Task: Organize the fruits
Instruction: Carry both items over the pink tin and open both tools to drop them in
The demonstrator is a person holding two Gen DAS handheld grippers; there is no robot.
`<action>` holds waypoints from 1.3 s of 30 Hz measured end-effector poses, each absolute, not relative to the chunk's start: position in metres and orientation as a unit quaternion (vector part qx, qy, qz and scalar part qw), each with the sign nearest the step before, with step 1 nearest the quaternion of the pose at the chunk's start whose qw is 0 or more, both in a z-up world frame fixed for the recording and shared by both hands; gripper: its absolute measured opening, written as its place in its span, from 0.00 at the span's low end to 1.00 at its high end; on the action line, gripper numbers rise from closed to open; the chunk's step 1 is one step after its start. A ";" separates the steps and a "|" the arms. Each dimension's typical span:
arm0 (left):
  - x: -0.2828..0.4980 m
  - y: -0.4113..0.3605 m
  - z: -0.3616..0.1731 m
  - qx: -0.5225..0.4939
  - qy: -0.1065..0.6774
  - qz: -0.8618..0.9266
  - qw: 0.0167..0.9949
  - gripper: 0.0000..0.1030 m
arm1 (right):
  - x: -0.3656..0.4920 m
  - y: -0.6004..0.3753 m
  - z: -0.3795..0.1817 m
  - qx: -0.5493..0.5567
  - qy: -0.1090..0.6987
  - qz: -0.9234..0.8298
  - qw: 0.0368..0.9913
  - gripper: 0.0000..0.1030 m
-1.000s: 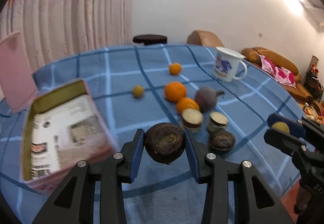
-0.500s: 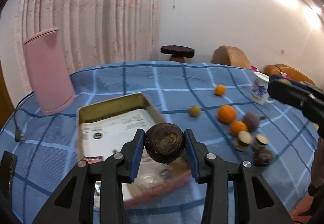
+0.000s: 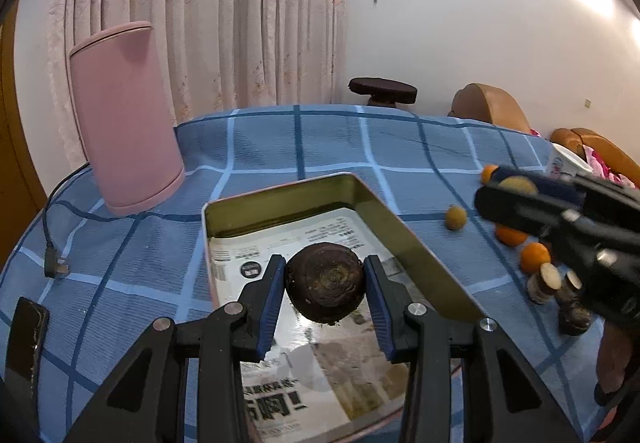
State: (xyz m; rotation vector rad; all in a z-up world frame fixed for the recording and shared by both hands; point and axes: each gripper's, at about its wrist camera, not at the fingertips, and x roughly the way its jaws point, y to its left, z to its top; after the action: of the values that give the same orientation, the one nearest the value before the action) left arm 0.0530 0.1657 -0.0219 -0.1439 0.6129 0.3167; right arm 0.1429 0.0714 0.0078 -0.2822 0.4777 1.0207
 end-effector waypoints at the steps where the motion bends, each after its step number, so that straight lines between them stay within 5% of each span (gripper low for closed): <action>1: 0.053 0.168 -0.023 -0.070 0.301 0.158 0.938 0.41 | 0.145 0.075 0.004 -0.135 0.230 0.482 0.835 0.28; 39: 0.060 0.198 -0.042 -0.074 0.333 0.173 0.924 0.41 | 0.148 0.127 -0.044 -0.153 0.289 0.478 0.815 0.31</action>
State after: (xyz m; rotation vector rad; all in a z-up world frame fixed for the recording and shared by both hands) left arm 0.0600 0.1981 -0.0416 -0.1529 0.6835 0.3544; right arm 0.1480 0.1271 -0.0445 -0.3255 0.6159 1.0198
